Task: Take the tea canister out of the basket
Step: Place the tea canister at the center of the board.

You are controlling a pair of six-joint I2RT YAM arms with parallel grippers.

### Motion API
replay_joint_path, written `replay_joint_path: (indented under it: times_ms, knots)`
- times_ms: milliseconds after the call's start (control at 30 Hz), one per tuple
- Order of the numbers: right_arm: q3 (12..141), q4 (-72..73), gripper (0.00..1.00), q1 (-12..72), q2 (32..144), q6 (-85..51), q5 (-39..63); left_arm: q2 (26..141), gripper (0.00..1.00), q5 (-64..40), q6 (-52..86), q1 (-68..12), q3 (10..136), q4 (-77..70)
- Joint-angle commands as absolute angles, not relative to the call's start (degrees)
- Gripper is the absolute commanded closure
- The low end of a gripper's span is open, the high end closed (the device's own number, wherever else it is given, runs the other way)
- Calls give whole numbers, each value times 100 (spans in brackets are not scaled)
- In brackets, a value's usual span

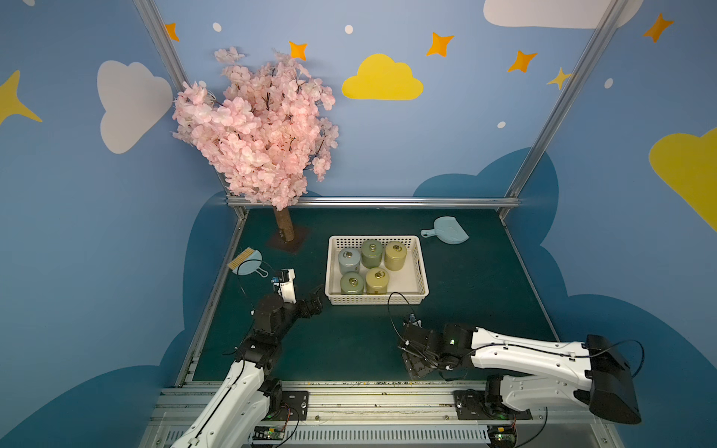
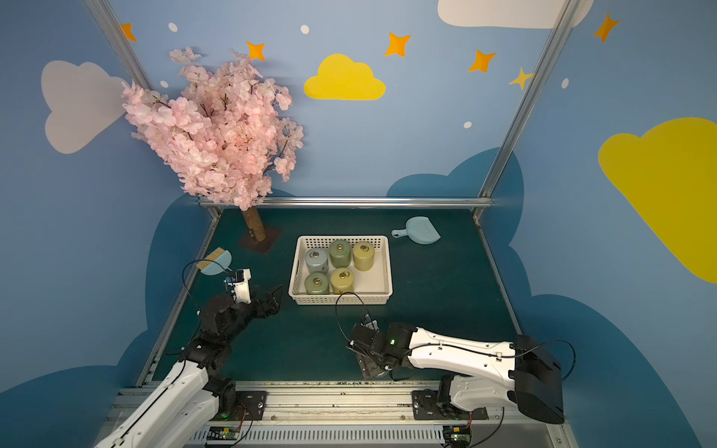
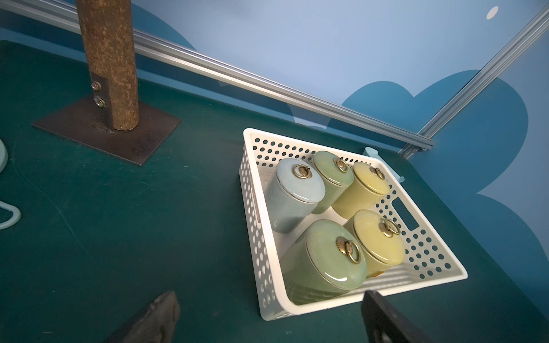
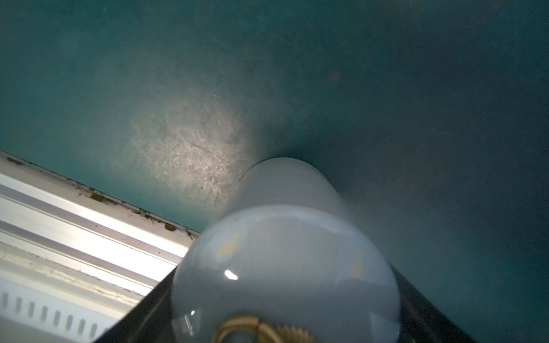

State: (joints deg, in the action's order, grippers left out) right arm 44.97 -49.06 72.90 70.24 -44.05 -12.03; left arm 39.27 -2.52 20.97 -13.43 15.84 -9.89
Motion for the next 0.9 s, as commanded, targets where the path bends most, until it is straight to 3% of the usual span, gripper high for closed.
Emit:
replay_joint_path:
  times_ms: [0,233,633,867]
  knots:
    - [4491,-4860,23,7328,6847,-4491,-1344,3885,0,-217,2039,-1356,1527,-974]
    - [4507,-4904,2,7313,6803,-4518,-1359,3904,0,-256,2037,-1358,1535,-991]
    - [5018,-5316,2,7304,6698,-4241,-1715,3963,0,-434,2043,-1361,1571,-1046]
    - [5447,-5266,1,7035,6492,-3155,-1840,3999,0,-482,2018,-1358,1699,-897]
